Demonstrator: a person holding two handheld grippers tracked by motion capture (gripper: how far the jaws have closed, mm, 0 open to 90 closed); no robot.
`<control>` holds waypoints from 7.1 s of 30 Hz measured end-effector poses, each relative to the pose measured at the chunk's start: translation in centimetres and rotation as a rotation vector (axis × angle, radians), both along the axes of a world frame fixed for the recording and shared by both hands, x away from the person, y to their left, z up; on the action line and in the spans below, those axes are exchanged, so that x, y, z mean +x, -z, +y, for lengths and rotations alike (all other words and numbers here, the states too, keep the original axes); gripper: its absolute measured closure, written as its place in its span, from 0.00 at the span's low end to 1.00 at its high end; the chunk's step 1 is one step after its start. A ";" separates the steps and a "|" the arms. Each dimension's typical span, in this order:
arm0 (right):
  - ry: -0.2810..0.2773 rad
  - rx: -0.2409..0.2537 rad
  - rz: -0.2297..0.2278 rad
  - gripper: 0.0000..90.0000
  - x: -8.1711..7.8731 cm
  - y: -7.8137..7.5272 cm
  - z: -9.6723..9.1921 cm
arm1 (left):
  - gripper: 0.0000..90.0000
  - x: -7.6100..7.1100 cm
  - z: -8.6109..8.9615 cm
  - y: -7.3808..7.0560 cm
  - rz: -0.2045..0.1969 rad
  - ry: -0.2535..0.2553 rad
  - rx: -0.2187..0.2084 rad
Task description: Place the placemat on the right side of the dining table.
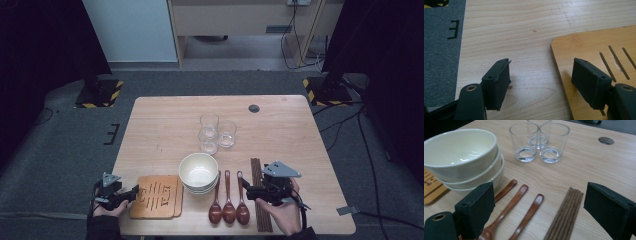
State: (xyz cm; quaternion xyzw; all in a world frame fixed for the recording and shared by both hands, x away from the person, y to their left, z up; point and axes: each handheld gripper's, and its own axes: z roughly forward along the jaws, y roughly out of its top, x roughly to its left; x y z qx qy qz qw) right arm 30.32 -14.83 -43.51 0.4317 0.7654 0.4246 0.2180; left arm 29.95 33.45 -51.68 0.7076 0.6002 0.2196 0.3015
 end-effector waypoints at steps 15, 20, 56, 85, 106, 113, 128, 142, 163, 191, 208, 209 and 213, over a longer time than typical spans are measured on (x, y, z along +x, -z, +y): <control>-0.097 0.048 -0.038 0.12 -1.3 -2.7 4.5 | 0.33 0.0 0.3 0.1 0.000 -0.002 -0.019; -0.142 0.040 -0.051 0.14 -1.6 -3.0 6.3 | 0.33 -0.1 0.5 0.2 0.000 -0.010 -0.026; -0.412 0.102 0.031 0.27 -3.3 -1.8 17.3 | 0.33 0.0 0.6 0.4 0.004 -0.016 -0.020; -0.436 0.089 0.154 0.35 -3.7 2.3 21.1 | 0.33 0.1 0.6 0.7 0.011 -0.020 -0.025; -0.380 0.048 0.231 0.37 -3.1 5.1 22.2 | 0.33 0.1 0.6 0.7 0.010 -0.025 -0.025; -0.351 0.048 0.256 0.37 -2.7 6.2 22.5 | 0.33 0.1 0.6 0.8 0.009 -0.025 -0.024; -0.337 0.094 0.318 0.41 -1.9 7.3 23.4 | 0.33 0.1 0.7 0.8 0.008 -0.025 -0.026; -0.306 0.155 0.383 0.47 -1.2 7.6 24.1 | 0.34 0.1 0.7 0.8 0.004 -0.031 -0.030; -0.310 0.266 0.373 0.71 -1.3 6.0 23.6 | 0.33 -0.1 1.4 0.6 -0.013 -0.093 -0.087; -0.360 0.365 0.430 0.88 -1.5 5.7 22.7 | 0.35 -0.3 2.5 0.3 -0.055 -0.174 -0.147; -0.396 0.378 0.443 0.96 -1.6 5.8 22.4 | 0.37 -0.3 3.2 0.5 -0.043 -0.221 -0.165; -0.405 0.385 0.444 0.97 -1.6 5.8 22.4 | 0.37 -0.3 3.2 0.5 -0.040 -0.225 -0.165; -0.420 0.381 0.431 0.97 -1.8 5.6 22.5 | 0.37 -0.4 3.3 0.5 -0.041 -0.227 -0.166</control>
